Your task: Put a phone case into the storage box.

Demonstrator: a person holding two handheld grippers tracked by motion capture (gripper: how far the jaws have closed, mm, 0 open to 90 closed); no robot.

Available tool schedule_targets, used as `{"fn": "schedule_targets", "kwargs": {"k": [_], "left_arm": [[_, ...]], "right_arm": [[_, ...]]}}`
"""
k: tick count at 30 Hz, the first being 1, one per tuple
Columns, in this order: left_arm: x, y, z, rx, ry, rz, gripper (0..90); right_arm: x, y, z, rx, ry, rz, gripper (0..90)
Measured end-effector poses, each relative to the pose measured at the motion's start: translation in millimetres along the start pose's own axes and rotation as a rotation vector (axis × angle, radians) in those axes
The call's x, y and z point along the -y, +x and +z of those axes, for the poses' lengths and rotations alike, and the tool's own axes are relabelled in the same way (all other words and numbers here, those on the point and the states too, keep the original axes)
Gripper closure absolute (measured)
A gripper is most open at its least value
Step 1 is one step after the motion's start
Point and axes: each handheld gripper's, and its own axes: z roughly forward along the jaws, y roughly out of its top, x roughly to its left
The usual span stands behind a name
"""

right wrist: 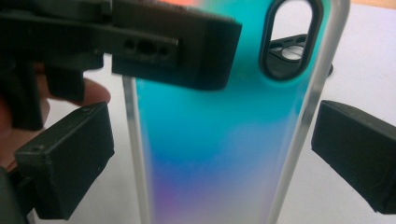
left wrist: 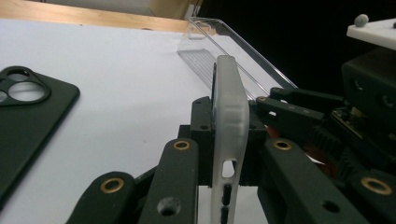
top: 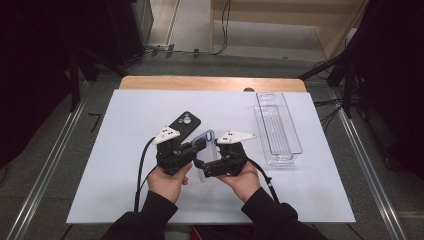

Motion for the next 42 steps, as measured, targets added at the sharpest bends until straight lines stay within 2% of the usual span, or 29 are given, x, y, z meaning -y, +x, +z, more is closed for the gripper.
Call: {"fn": "schedule_targets", "kwargs": {"k": [3,4,7,13,15,20,24,29,32,34,38,40,42], "left_arm": [[0.9,-2.9,0.9,0.005,0.007,0.003,81.0],[1.0,-3.5,1.0,0.005,0.010,0.003,81.0],[1.0,-3.4,1.0,0.009,0.009,-0.001,81.0],[0.2,-1.5,-0.9,0.036,0.003,-0.023,80.4],[-0.9,-1.3,-2.1,0.049,-0.003,-0.030,72.6],[-5.6,1.1,-5.6,0.033,0.008,-0.056,54.0],[-9.2,3.0,-8.8,0.032,0.026,-0.065,49.1],[-11.6,8.7,-13.8,0.070,0.069,-0.077,45.5],[-13.4,11.7,-16.9,0.087,0.094,-0.079,43.4],[-14.5,15.8,-17.1,0.113,0.131,-0.089,40.3],[-15.1,22.5,-16.1,0.139,0.197,-0.078,36.9],[-15.2,24.8,-16.8,0.149,0.207,-0.073,36.7],[-15.6,27.8,-16.7,0.182,0.232,-0.067,33.5]], "right_arm": [[-0.5,-0.4,-0.9,0.010,-0.010,0.000,0.1],[-0.5,-0.5,-2.0,0.016,-0.010,-0.001,6.8],[-0.6,-0.2,-5.3,0.014,-0.023,-0.016,14.2],[-2.5,0.7,-6.8,0.011,-0.019,-0.025,15.1],[-3.6,1.1,-7.7,0.014,-0.015,-0.024,15.1],[-2.5,-5.2,-6.5,0.022,0.002,-0.013,15.2],[-0.8,-10.7,-5.0,0.029,0.020,0.006,15.2],[-0.5,-16.6,-5.4,0.032,0.021,0.010,15.1],[0.4,-22.4,-4.5,0.013,0.034,0.009,15.1],[0.5,-25.5,-4.7,0.010,0.038,0.008,15.1],[-0.1,-30.7,-5.4,0.010,0.053,0.010,15.1],[-0.2,-32.7,-5.9,0.009,0.059,0.008,15.2],[-0.4,-34.2,-6.6,0.007,0.064,0.011,15.1]]}}
